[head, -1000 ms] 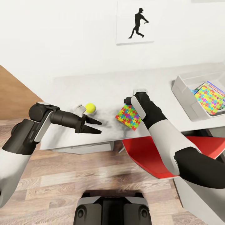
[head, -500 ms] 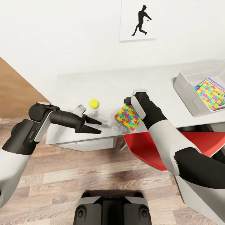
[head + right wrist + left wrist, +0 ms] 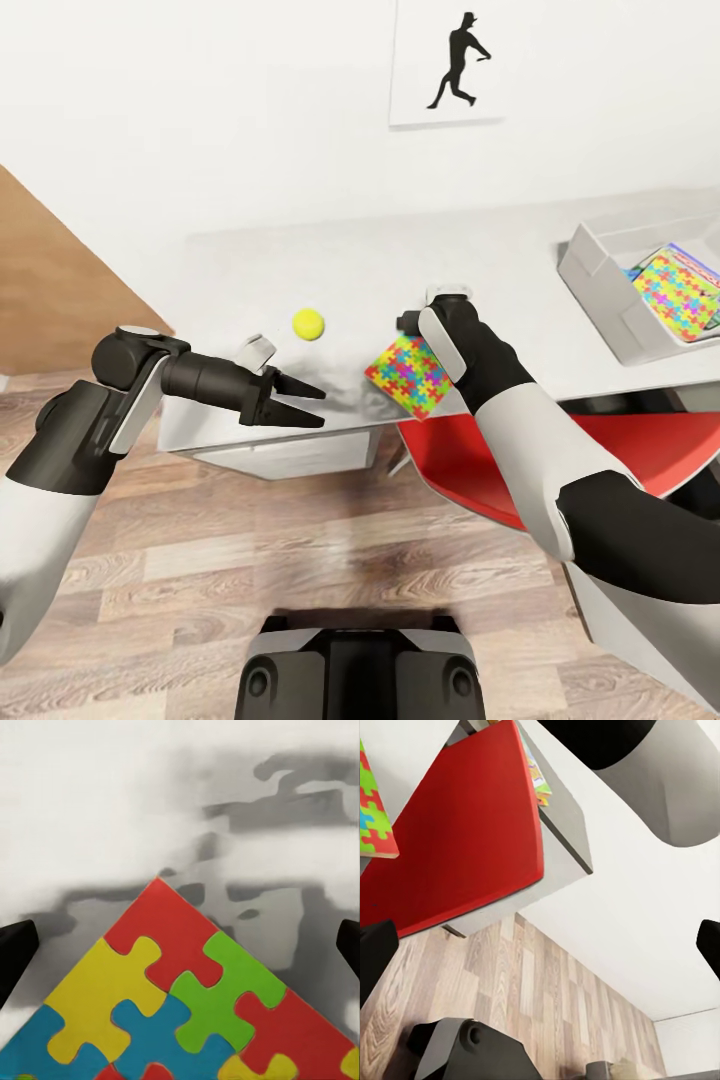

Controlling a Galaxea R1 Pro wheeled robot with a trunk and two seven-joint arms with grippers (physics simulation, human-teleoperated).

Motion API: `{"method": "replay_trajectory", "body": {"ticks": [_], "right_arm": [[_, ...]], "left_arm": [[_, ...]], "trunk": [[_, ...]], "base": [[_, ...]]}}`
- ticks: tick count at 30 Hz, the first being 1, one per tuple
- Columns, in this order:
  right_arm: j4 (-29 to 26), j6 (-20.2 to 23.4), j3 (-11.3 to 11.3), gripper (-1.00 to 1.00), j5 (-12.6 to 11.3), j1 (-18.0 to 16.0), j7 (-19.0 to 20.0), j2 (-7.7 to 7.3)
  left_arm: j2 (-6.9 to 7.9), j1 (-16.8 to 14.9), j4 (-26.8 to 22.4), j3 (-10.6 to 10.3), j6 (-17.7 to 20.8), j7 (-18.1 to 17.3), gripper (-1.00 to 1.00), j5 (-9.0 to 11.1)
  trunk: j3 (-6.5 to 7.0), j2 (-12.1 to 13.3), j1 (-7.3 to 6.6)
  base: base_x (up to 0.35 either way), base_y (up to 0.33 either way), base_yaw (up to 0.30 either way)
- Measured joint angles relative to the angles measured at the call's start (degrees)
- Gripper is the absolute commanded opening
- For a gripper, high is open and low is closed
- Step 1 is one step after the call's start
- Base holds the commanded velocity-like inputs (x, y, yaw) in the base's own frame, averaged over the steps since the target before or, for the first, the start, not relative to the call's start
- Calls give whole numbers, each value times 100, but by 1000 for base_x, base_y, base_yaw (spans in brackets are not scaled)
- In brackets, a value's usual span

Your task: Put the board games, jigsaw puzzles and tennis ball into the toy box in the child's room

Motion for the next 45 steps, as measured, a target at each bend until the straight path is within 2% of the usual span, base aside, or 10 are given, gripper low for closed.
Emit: {"method": "replay_trajectory", "body": {"ticks": [9,16,45], "right_arm": [[-3,14,7,100,48,0,-4,-1],[5,0,3,100,-41,0,-4,1],[8,-19,0,100,-28,0,16,1]], "left_arm": [[-8,0,0,0,0,3,100,0],[-8,0,3,0,0,0,100,-2],[-3,0,3,9,0,1,100,-9]], "trunk": [[0,0,0],[0,-1,-1],[0,0,0]], "base": [[-35,67,0],[-4,8,0],[-61,27,0]]}}
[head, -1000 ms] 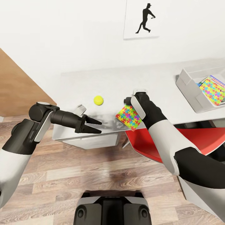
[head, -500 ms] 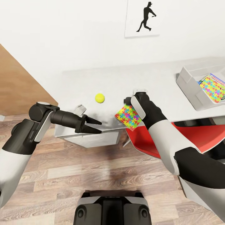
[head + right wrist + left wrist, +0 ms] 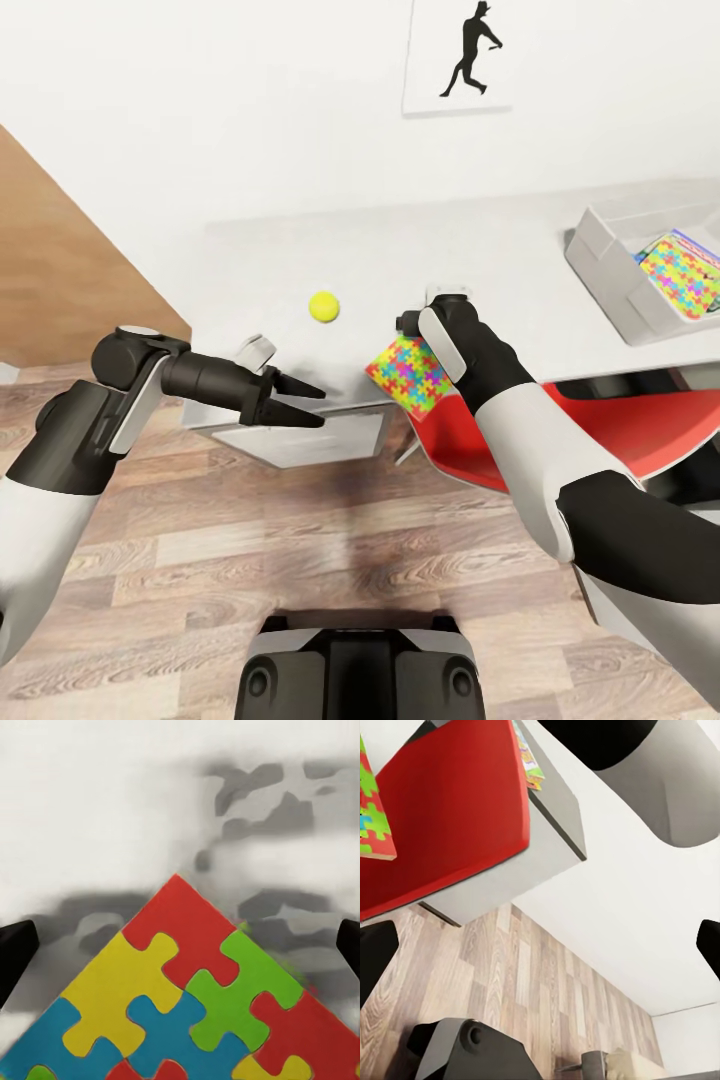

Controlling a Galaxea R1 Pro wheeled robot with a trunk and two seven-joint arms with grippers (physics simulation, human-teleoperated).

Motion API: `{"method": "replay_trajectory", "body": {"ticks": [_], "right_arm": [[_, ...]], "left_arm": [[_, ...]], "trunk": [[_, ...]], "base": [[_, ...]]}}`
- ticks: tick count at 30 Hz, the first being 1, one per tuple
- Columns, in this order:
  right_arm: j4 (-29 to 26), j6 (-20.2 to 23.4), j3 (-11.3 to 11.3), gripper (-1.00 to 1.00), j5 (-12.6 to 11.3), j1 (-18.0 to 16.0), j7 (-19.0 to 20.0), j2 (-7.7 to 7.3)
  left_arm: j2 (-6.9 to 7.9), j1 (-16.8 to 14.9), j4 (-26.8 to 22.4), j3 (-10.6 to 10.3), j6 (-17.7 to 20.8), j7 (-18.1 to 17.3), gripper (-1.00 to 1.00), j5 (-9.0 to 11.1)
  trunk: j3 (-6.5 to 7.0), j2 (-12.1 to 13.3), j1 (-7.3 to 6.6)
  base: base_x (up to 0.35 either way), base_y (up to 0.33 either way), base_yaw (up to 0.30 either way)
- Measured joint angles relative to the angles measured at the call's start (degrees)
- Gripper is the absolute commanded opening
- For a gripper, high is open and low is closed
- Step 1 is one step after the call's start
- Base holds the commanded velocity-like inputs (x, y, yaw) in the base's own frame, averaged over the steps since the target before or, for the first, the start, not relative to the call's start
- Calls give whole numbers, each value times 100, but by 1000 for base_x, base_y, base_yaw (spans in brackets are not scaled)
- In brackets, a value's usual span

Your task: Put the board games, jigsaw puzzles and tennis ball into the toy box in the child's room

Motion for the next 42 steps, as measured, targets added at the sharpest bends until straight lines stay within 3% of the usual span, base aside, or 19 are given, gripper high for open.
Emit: {"method": "replay_trajectory", "body": {"ticks": [35,42], "right_arm": [[14,-63,-49,100,-104,-6,-45,-8],[-271,-6,-49,100,-92,-21,-55,-17]], "left_arm": [[3,0,-3,6,0,0,100,6],[7,0,-1,8,0,5,100,8]], "trunk": [[-1,2,1],[-1,2,1]], "base": [[-21,8,0],[0,0,0]]}}
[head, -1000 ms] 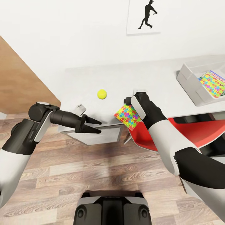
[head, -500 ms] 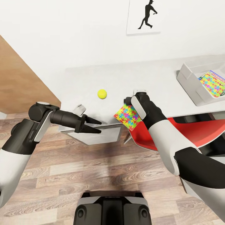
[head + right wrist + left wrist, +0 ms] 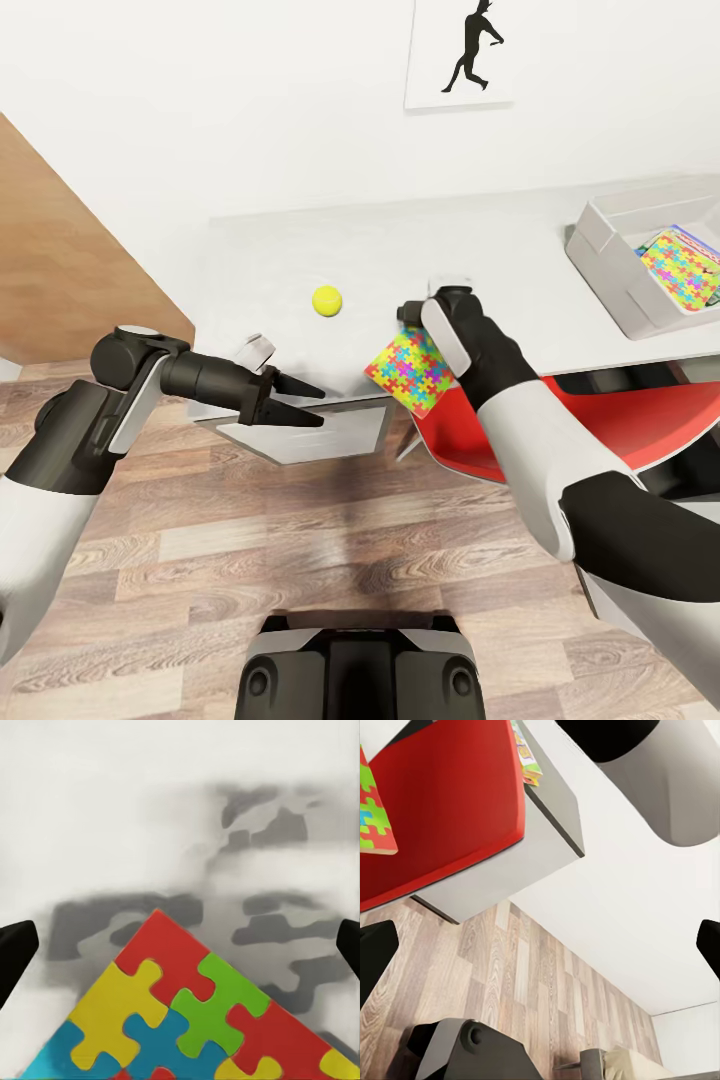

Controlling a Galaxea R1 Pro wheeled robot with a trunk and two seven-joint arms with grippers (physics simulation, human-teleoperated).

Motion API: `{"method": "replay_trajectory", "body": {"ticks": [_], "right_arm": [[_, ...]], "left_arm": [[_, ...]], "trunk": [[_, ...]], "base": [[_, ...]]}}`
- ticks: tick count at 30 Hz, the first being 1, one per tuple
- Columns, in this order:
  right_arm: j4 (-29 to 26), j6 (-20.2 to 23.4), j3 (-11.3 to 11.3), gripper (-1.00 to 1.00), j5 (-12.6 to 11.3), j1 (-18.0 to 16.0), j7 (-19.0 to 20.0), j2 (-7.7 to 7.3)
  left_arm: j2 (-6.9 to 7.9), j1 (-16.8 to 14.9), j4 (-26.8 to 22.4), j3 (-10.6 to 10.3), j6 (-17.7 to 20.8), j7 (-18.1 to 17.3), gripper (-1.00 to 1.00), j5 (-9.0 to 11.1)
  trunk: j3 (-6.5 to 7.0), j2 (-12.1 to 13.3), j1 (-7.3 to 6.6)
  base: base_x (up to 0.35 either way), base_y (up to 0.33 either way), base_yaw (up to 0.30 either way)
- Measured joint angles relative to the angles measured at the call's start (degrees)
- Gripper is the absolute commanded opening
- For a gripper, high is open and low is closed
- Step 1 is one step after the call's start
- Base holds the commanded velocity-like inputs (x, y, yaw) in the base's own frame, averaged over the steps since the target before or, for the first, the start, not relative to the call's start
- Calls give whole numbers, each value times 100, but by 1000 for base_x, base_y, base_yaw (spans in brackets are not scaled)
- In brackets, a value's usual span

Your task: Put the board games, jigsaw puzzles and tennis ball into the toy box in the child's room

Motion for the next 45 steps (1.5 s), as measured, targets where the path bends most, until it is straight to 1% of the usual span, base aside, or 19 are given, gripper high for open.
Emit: {"method": "replay_trajectory", "body": {"ticks": [13,19,21,22,25,26,27,28,30,33,34,35,36,38,40,41,42,43,45], "right_arm": [[-491,150,-1,100,-2,-2,-20,-8],[-1040,518,-16,100,-19,6,-14,-13],[-1187,651,-81,100,-29,16,-10,-16],[-1275,717,-160,100,-28,27,-6,-18],[-1682,990,-443,100,-17,88,1,-19],[-1770,1063,-483,100,-19,102,1,-20],[-1943,1215,-552,100,-17,128,2,-20],[-2031,1291,-587,100,-18,142,2,-20],[-2332,1530,-753,100,-19,206,7,-21],[-2663,1738,-942,100,-22,306,19,-45],[-2848,1802,-1008,100,-38,380,24,-83],[-2940,1823,-1034,100,-56,427,29,-111],[-3095,1823,-1070,100,-82,531,38,-181],[-3223,1823,-1099,100,-130,652,51,-265],[-3453,1822,-1145,100,-312,907,113,-417],[-3523,1822,-1157,100,-395,976,137,-452],[-3663,1822,-1177,100,-571,1103,178,-513],[-3732,1822,-1185,100,-673,1167,195,-542],[-3921,1822,-1204,100,-1064,1366,232,-632]], "left_arm": [[2,0,-2,0,0,0,100,0],[33,0,-3,1,0,1,100,-6],[73,2,-1,5,0,2,100,-8],[113,4,0,3,0,2,100,-5],[330,17,3,5,0,-3,100,28],[380,19,4,6,-1,-3,100,33],[487,26,4,8,-3,-5,100,41],[546,32,5,8,-3,-5,100,44],[779,53,12,25,-5,-14,100,56],[1005,97,52,37,-6,-23,100,69],[1112,133,73,41,-6,-28,100,72],[1167,158,81,42,-6,-34,100,74],[1276,208,93,44,-7,-58,100,75],[1386,266,103,46,-10,-105,100,77],[1614,349,121,52,-18,-265,100,74],[1684,365,124,53,-20,-316,100,74],[1811,385,129,55,-23,-419,100,71],[1875,393,130,55,-24,-471,100,71],[2073,408,134,57,-27,-640,100,70]], "trunk": [[0,0,0],[0,0,0],[0,0,0],[1,0,0],[16,-1,-1],[23,-1,-1],[31,-1,-1],[39,-1,-1],[56,-1,-1],[83,0,-1],[92,-1,-1],[101,0,-1],[110,0,-1],[129,0,-1],[147,0,-1],[156,0,-1],[165,0,-1],[175,0,-1],[193,0,-1]], "base": [[0,0,0],[0,0,0],[0,0,0],[0,0,0],[0,0,0],[0,0,0],[0,0,0],[0,0,0],[0,0,0],[0,0,0],[0,0,0],[0,0,0],[0,0,0],[0,0,0],[0,0,0],[0,0,0],[0,0,0],[0,0,0],[0,0,0]]}}
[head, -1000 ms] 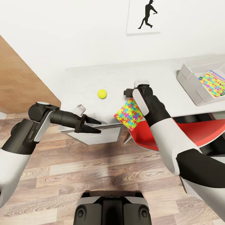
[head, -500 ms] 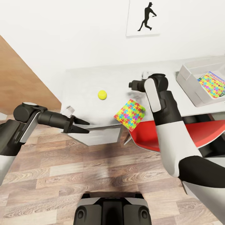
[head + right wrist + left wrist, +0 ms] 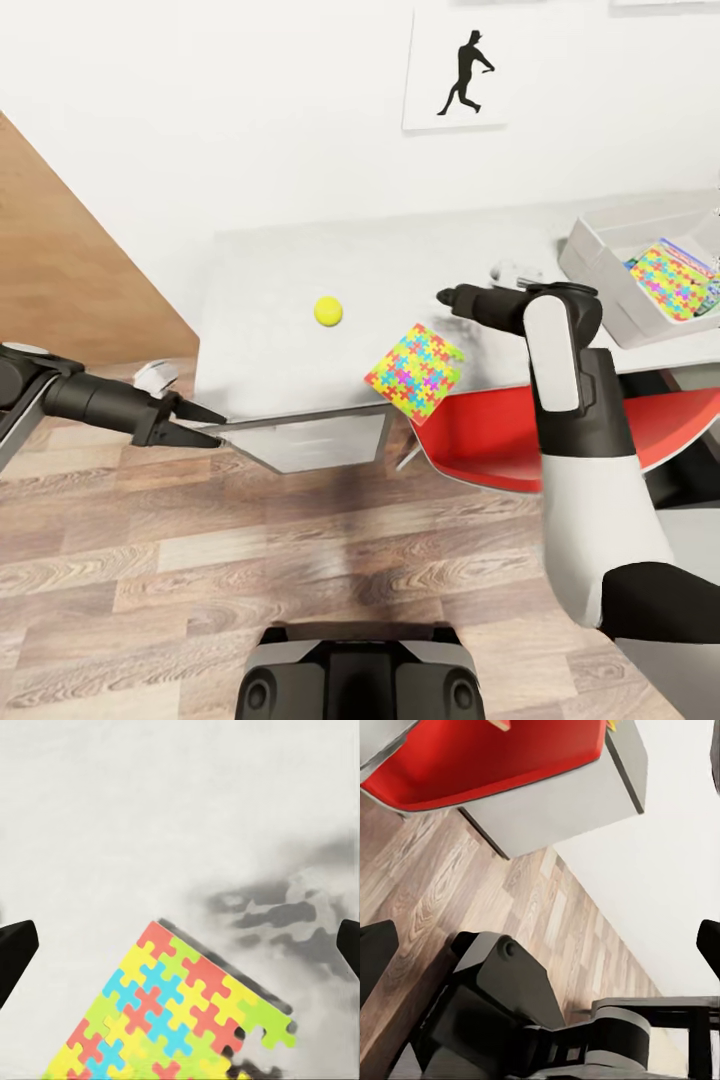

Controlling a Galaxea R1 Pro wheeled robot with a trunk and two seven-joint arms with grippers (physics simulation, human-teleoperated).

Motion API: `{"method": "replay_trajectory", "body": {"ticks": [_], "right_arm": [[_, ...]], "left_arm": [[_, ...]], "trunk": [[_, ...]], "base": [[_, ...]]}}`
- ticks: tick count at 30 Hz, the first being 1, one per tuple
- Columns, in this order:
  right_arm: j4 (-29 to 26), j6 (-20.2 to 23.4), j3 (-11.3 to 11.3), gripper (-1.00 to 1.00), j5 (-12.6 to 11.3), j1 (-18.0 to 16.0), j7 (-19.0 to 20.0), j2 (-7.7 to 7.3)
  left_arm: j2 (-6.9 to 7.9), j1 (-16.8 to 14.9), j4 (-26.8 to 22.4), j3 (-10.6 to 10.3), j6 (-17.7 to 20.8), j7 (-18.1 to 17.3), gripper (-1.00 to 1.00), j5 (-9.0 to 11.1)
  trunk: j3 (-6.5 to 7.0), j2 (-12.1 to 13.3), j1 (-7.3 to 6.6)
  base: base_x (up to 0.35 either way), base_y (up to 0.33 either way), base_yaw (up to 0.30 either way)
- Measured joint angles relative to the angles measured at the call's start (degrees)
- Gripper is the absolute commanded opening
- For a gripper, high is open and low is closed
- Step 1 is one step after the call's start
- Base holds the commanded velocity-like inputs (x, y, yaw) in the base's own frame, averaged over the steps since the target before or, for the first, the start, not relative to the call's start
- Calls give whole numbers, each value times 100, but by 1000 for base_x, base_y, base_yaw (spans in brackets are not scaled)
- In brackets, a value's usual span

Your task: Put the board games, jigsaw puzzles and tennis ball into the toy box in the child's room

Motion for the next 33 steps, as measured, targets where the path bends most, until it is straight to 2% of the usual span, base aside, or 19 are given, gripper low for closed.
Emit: {"method": "replay_trajectory", "body": {"ticks": [4,7,12,15,21,26,29,33], "right_arm": [[-117,0,-3,100,-518,197,25,-74],[-274,-1,16,100,-881,391,32,-85],[-751,-1,35,100,-1137,854,34,-58],[-848,-1,38,100,-1277,1053,35,-32],[-907,-1,131,100,-1811,1413,35,-5],[-915,-2,385,100,-2117,1686,35,8],[-913,-1,572,100,-2165,1859,37,22],[-916,-1,914,100,-2191,2283,42,71]], "left_arm": [[204,9,2,1,-1,-114,100,0],[267,17,22,-2,-2,-140,100,-1],[292,23,311,-4,-22,-145,100,-8],[294,24,404,-5,-31,-146,100,-10],[295,24,491,-6,-46,-143,100,-26],[295,26,646,-12,-59,-122,100,-56],[294,31,804,-18,-67,-108,100,-76],[295,32,1049,-46,-131,-73,100,-119]], "trunk": [[37,0,0],[64,0,0],[110,1,0],[138,0,0],[193,0,0],[239,1,1],[267,1,0],[304,1,0]], "base": [[0,0,0],[0,0,0],[0,0,0],[0,0,0],[0,0,0],[0,0,0],[0,0,0],[0,0,0]]}}
